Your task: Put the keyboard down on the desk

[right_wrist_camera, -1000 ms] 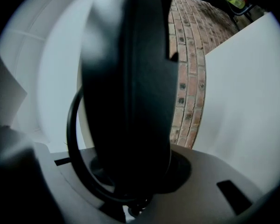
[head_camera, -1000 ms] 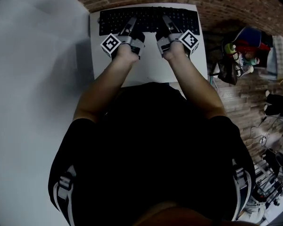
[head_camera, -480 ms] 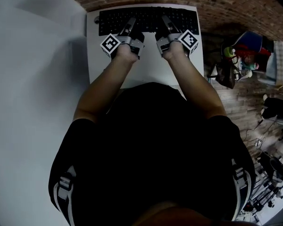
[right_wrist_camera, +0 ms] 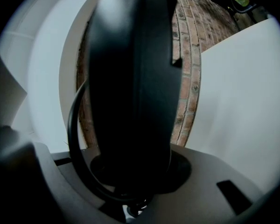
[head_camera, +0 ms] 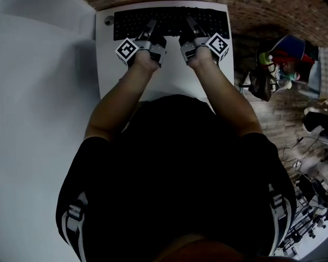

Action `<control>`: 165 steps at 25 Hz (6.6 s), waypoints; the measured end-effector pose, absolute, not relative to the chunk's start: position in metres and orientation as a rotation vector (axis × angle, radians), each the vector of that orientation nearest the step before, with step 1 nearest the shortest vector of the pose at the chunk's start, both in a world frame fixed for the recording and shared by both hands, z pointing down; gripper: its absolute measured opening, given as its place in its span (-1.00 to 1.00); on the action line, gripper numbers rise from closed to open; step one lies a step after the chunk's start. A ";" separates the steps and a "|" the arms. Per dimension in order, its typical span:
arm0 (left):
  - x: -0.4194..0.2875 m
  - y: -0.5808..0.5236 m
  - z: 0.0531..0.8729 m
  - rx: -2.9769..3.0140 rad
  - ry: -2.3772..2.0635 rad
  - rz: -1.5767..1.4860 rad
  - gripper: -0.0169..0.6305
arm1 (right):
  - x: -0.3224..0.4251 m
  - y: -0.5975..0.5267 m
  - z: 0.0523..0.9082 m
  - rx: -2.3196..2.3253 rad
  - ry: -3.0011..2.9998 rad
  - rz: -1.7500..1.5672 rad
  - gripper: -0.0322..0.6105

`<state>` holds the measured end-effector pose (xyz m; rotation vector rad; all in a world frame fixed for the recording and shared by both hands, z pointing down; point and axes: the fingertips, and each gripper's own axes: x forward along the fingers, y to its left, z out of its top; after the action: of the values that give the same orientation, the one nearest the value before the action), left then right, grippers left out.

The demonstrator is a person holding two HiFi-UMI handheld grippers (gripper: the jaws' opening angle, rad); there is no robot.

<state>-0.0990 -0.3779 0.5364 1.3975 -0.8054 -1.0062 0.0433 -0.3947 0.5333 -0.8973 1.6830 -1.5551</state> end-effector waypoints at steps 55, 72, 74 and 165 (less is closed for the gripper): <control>-0.091 -0.421 0.711 1.170 -0.888 -0.821 -0.67 | 0.049 -0.434 0.717 -1.102 1.585 -1.850 -0.49; -0.089 -0.417 0.760 1.116 -0.896 -0.754 -0.66 | 0.049 -0.432 0.764 -1.142 1.560 -1.948 -0.49; -0.089 -0.416 0.763 1.111 -0.895 -0.747 -0.66 | 0.049 -0.432 0.767 -1.145 1.561 -1.958 -0.49; -0.092 -0.327 0.764 1.048 -0.929 -0.599 -0.15 | 0.064 -0.340 0.768 -1.177 1.580 -2.200 -0.12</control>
<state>-0.0919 -0.3271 0.7636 1.0479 -0.9294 -0.5987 0.0636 -0.3404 0.7677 -1.1770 1.5798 -2.1997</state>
